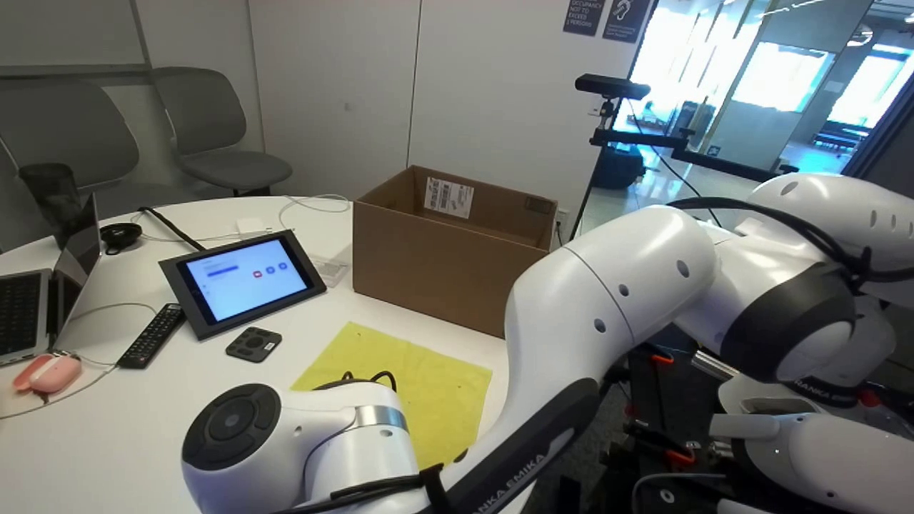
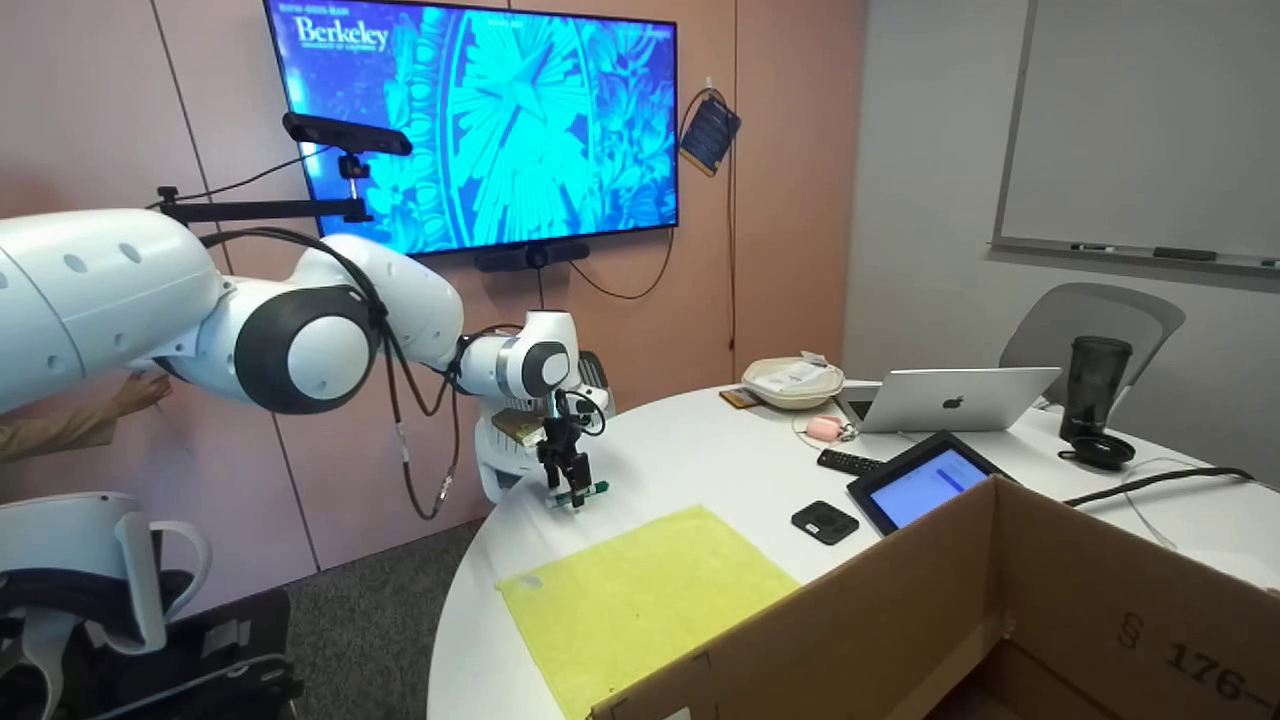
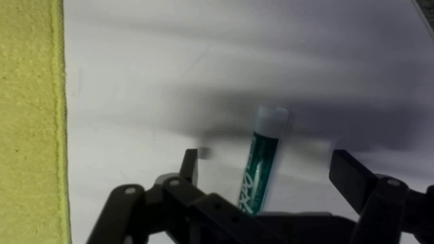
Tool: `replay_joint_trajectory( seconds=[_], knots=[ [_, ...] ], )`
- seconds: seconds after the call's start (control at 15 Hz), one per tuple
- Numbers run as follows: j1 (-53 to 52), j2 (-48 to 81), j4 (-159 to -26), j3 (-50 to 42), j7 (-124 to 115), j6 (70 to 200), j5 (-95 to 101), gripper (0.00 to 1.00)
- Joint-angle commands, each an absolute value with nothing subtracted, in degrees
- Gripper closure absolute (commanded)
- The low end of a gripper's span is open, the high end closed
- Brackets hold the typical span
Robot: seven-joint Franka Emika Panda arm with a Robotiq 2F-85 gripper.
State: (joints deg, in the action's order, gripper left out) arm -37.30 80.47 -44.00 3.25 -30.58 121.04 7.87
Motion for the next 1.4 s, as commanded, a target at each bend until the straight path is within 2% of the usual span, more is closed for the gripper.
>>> replay_joint_trajectory(
  seconds=[0.0,0.33,0.4,0.47,0.53,0.6,0.67,0.87,1.13,1.27,1.33],
  knots=[
    [-36.7,85.3,-35.3,2.2,-28.7,120.4,6.2,0.0],
    [-36.0,88.8,-30.8,2.1,-28.1,119.6,6.0,0.0],
    [-35.8,85.5,-36.6,2.0,-28.2,122.0,6.0,0.0],
    [-35.7,85.3,-36.8,2.1,-28.1,121.9,5.7,0.0],
    [-35.7,85.3,-37.1,2.1,-28.0,121.9,5.7,0.25],
    [-35.6,85.3,-37.0,2.0,-28.0,121.6,5.7,0.26],
    [-35.6,85.2,-36.9,2.0,-28.1,121.4,5.5,0.32],
    [-35.4,85.6,-35.2,2.0,-27.5,119.4,5.4,0.59],
    [-35.2,86.3,-30.8,2.3,-25.0,113.7,5.6,0.9],
    [-34.9,85.9,-29.5,2.3,-23.5,110.5,5.7,0.96],
    [-34.8,85.9,-28.7,2.3,-22.5,108.9,5.7,0.95]
  ],
)
